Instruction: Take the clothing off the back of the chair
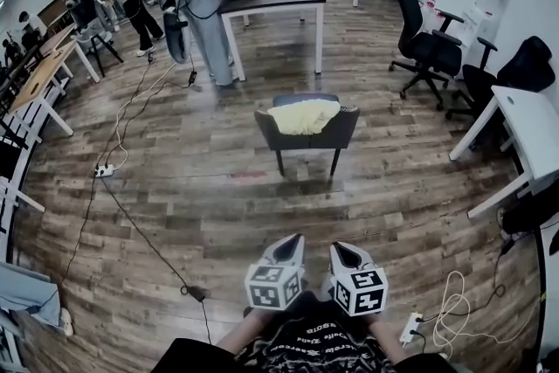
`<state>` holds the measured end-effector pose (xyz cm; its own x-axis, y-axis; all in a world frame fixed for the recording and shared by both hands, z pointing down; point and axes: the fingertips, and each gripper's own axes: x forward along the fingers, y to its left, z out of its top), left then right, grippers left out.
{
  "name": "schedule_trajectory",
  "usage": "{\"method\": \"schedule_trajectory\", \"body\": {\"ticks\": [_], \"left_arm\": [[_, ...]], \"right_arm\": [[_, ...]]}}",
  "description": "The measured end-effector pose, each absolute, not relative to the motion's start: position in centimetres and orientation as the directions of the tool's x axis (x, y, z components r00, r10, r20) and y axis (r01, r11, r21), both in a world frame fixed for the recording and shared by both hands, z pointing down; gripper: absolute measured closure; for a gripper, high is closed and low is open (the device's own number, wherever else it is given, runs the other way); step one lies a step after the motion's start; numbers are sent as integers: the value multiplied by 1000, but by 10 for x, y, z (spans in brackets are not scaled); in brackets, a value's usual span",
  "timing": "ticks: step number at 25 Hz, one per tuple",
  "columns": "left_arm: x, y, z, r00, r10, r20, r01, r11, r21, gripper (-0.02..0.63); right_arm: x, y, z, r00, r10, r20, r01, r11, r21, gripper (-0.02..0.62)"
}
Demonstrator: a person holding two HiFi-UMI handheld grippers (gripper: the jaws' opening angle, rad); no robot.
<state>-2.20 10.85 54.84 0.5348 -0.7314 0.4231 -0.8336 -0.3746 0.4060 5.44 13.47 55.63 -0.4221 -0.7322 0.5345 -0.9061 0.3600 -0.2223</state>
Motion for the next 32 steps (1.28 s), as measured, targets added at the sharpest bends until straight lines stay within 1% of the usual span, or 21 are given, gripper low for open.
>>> {"method": "schedule_trajectory", "body": {"ticks": [2,6,13,16,19,21,25,30,32], "left_arm": [[-23,105,548,531,-734,423,-835,-370,407,597],[-27,96,554,515,-732,446,-846,-350,402,597],[-37,67,560,478,-738,477,-867,-308,393,597],[-40,46,562,467,-735,491,-872,-291,394,597],[-41,27,568,461,-726,510,-876,-280,393,597],[-37,14,567,462,-726,509,-875,-281,394,597],[-35,-12,561,456,-733,504,-878,-281,387,597],[-34,-39,562,433,-741,513,-888,-253,384,597],[-32,-52,561,423,-747,513,-891,-241,384,597]], "right_arm": [[52,131,556,-427,-720,547,-902,381,-202,580],[43,119,554,-458,-702,546,-884,423,-199,509],[37,79,557,-490,-680,546,-866,452,-213,428],[36,57,555,-505,-671,543,-858,460,-229,380],[36,38,557,-526,-655,543,-846,467,-256,360],[39,25,556,-535,-651,539,-841,473,-264,360],[47,-8,547,-524,-673,523,-848,467,-250,359],[54,-46,539,-529,-675,514,-842,491,-222,340],[54,-61,537,-546,-664,511,-829,516,-215,323]]}}
